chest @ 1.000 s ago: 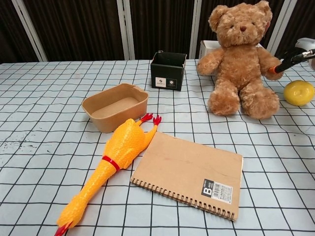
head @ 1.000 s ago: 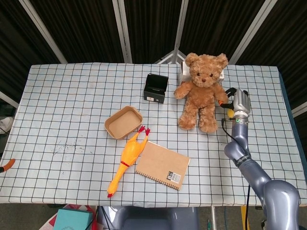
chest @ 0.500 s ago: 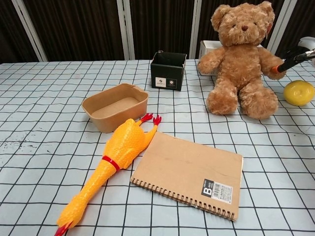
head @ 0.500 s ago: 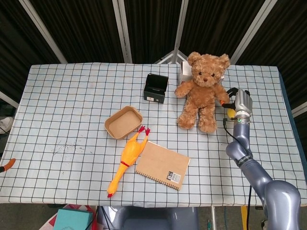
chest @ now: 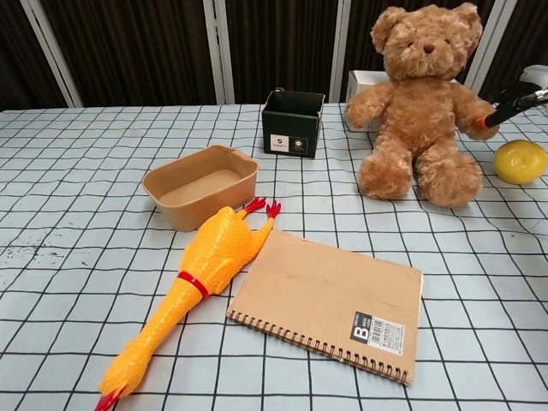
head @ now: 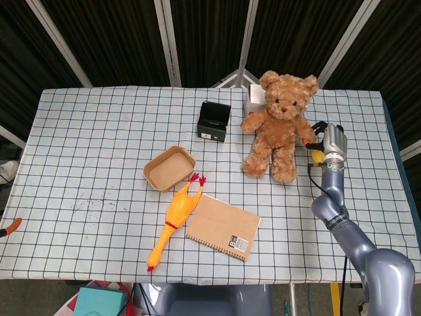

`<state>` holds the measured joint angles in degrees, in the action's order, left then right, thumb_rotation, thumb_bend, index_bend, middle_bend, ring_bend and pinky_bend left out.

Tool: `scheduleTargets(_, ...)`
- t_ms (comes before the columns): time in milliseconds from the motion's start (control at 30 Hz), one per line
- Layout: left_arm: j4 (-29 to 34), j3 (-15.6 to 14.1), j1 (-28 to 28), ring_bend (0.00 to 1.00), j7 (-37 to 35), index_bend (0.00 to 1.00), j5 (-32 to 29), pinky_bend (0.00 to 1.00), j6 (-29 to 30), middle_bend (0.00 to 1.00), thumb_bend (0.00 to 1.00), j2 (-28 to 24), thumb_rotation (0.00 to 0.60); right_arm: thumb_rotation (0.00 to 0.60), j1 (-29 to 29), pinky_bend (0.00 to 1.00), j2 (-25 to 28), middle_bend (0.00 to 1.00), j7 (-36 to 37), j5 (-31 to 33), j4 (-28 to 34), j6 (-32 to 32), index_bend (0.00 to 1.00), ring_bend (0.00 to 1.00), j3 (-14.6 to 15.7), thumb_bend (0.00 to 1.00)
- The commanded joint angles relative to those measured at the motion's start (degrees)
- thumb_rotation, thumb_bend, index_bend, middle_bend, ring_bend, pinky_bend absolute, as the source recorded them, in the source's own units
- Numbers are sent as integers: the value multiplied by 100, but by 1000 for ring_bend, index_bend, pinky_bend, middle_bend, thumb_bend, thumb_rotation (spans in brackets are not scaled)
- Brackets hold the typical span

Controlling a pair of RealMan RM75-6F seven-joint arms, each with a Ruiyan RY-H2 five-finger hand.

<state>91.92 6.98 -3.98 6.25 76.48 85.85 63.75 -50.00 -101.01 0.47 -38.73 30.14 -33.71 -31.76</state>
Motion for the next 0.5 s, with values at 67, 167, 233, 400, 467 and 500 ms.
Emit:
scheduleTargets(67,9,-6,7,0,1,242,13,135,14,3,269,-5,600,600,26,0,31,498,-12,-45,78,-40,435,285,26,329)
scheduleTargets(167,13,-6,17,0,-8,243,1,135,19,3,269,-13,600,600,57,0,59,446,-22,-37,131,5,310,282,36,330)
scheduleTargets(233,15,1,19,0,-27,243,-18,135,11,3,269,-21,600,600,84,0,101,380,-17,-56,182,63,204,267,58,320)
scheduleTargets(400,22,9,15,0,-51,243,-41,135,-11,3,269,-37,600,600,175,0,310,245,153,-337,459,146,34,188,161,225)
scheduleTargets(467,23,9,15,0,-54,242,-46,135,-16,3,269,-40,600,600,227,0,391,206,225,-465,581,139,5,154,214,203)
scheduleTargets(500,23,9,15,0,-55,242,-47,135,-17,3,269,-40,600,600,247,0,430,198,253,-504,642,138,2,147,228,200)
